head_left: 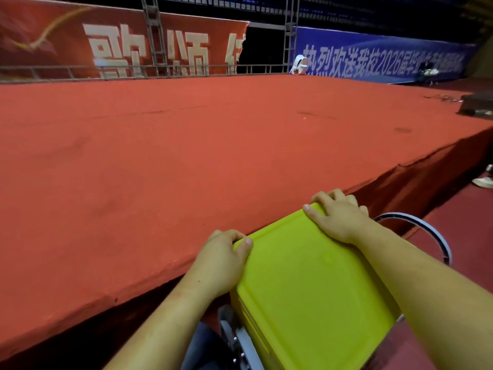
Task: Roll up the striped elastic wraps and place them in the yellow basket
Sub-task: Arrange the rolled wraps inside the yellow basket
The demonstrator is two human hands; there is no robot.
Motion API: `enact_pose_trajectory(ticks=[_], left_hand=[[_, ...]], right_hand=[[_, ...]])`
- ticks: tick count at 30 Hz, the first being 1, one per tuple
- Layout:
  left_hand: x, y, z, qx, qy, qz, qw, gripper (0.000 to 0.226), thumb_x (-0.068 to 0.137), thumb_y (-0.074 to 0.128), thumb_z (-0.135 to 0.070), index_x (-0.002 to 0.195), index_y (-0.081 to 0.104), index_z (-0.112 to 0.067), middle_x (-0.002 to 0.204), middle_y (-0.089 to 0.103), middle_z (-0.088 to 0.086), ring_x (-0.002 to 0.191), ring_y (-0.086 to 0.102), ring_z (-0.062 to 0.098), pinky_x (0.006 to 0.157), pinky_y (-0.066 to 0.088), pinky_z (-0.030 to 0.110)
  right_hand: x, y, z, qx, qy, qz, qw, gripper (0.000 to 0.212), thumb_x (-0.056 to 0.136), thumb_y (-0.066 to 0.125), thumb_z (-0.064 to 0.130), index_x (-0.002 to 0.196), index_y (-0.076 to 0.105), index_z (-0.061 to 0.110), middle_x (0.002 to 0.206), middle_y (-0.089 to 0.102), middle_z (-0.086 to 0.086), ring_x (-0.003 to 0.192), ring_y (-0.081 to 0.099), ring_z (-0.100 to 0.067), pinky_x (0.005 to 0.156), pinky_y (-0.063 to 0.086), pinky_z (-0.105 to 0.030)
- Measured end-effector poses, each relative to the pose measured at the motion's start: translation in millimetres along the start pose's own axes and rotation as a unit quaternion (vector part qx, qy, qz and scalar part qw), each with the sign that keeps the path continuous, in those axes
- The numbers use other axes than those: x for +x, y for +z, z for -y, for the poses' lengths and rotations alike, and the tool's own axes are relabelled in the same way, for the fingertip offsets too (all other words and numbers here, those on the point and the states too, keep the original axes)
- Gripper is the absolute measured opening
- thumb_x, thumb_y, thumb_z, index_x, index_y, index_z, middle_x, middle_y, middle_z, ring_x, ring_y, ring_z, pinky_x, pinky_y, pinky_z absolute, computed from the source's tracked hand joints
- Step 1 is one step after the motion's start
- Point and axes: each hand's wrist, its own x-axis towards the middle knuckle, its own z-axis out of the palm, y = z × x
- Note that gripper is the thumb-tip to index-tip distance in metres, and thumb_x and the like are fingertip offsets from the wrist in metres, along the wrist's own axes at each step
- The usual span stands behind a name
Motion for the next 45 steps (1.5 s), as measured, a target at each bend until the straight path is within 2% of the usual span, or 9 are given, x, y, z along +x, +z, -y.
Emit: enact_pose_trajectory(ticks=[11, 16, 19, 22, 27, 30, 35, 43, 45], left_hand=[[-3.9, 6.4, -1.7, 0.014, -0.012, 0.003, 1.000, 0.025, 0.106, 0.051, -0.041, 0.118, 0.067, -0.026, 0.110, 0.057, 0.000, 0.113, 0.055, 0.021, 0.086, 0.036, 0.028], [-6.8, 7.0, -6.2, 0.074, -0.010, 0.004, 0.997, 0.027, 0.107, 0.050, -0.039, 0.125, 0.064, -0.026, 0.113, 0.052, 0.001, 0.119, 0.051, 0.026, 0.104, 0.038, 0.034], [-19.2, 4.9, -20.1, 0.162, 0.045, -0.022, 0.986, 0.039, 0.104, 0.047, -0.047, 0.140, 0.051, -0.032, 0.129, 0.047, -0.006, 0.126, 0.041, 0.020, 0.108, 0.036, 0.038], [-44.6, 17.6, -40.9, 0.207, 0.098, 0.009, 0.973, 0.072, 0.092, 0.025, -0.070, 0.149, 0.042, -0.030, 0.150, 0.040, -0.006, 0.140, 0.035, 0.020, 0.117, 0.027, 0.039], [-69.4, 40.8, -42.8, 0.255, 0.099, -0.001, 0.962, 0.074, 0.080, 0.044, -0.075, 0.124, 0.074, -0.024, 0.132, 0.070, 0.002, 0.121, 0.068, 0.025, 0.101, 0.054, 0.047], [-71.4, 44.5, -41.0, 0.242, 0.113, -0.007, 0.964, 0.070, 0.079, 0.048, -0.071, 0.124, 0.074, -0.025, 0.133, 0.070, 0.000, 0.124, 0.066, 0.024, 0.109, 0.042, 0.042], [-70.9, 46.2, -41.5, 0.250, 0.107, 0.002, 0.962, 0.068, 0.078, 0.048, -0.069, 0.123, 0.075, -0.025, 0.134, 0.070, -0.001, 0.126, 0.066, 0.022, 0.100, 0.057, 0.047], [-68.3, 48.8, -39.4, 0.247, 0.105, -0.017, 0.963, 0.067, 0.076, 0.048, -0.068, 0.122, 0.075, -0.027, 0.132, 0.071, -0.002, 0.124, 0.067, 0.020, 0.096, 0.058, 0.045], [-66.7, 47.8, -35.7, 0.228, 0.117, -0.047, 0.966, 0.068, 0.079, 0.047, -0.067, 0.128, 0.071, -0.027, 0.139, 0.067, -0.002, 0.131, 0.062, 0.021, 0.105, 0.052, 0.045]], right_hand=[[2.0, 8.2, -1.6, -0.037, -0.019, -0.010, 0.999, 0.058, 0.093, 0.023, 0.082, 0.123, 0.051, 0.040, 0.128, 0.043, 0.000, 0.126, 0.041, -0.031, 0.101, 0.037, -0.052], [3.1, 9.5, 1.2, -0.043, -0.002, 0.019, 0.999, 0.065, 0.093, 0.018, 0.082, 0.135, 0.046, 0.041, 0.140, 0.041, -0.002, 0.135, 0.038, -0.032, 0.106, 0.033, -0.054], [1.8, 9.0, 4.8, -0.045, 0.005, 0.023, 0.999, 0.068, 0.093, 0.016, 0.083, 0.140, 0.044, 0.042, 0.147, 0.039, -0.002, 0.139, 0.036, -0.033, 0.108, 0.032, -0.055], [-1.9, 11.7, 7.5, -0.042, 0.003, 0.004, 0.999, 0.068, 0.094, 0.016, 0.082, 0.142, 0.044, 0.044, 0.157, 0.036, 0.000, 0.144, 0.034, -0.032, 0.112, 0.029, -0.056], [-8.3, 15.0, 14.3, -0.036, 0.029, 0.027, 0.999, 0.072, 0.097, 0.011, 0.079, 0.159, 0.024, 0.047, 0.175, 0.006, 0.003, 0.161, 0.001, -0.031, 0.124, 0.006, -0.064], [-15.1, 8.0, 17.6, -0.020, 0.012, 0.073, 0.997, 0.067, 0.101, 0.019, 0.074, 0.162, 0.014, 0.049, 0.175, -0.009, 0.005, 0.161, -0.011, -0.029, 0.124, -0.002, -0.065], [-42.1, 9.9, 37.3, 0.073, -0.041, 0.048, 0.995, 0.064, 0.102, 0.038, 0.067, 0.161, 0.024, 0.048, 0.176, 0.002, -0.001, 0.162, -0.002, -0.025, 0.127, 0.004, -0.059], [-33.2, 13.6, 21.3, 0.023, 0.017, 0.003, 1.000, 0.080, 0.093, 0.031, 0.082, 0.162, 0.022, 0.043, 0.175, 0.007, 0.008, 0.162, 0.005, -0.024, 0.125, 0.007, -0.064], [-28.0, 11.5, 21.6, 0.010, 0.012, 0.003, 1.000, 0.081, 0.093, 0.032, 0.082, 0.162, 0.026, 0.041, 0.174, 0.012, 0.008, 0.161, 0.008, -0.024, 0.124, 0.010, -0.066]])
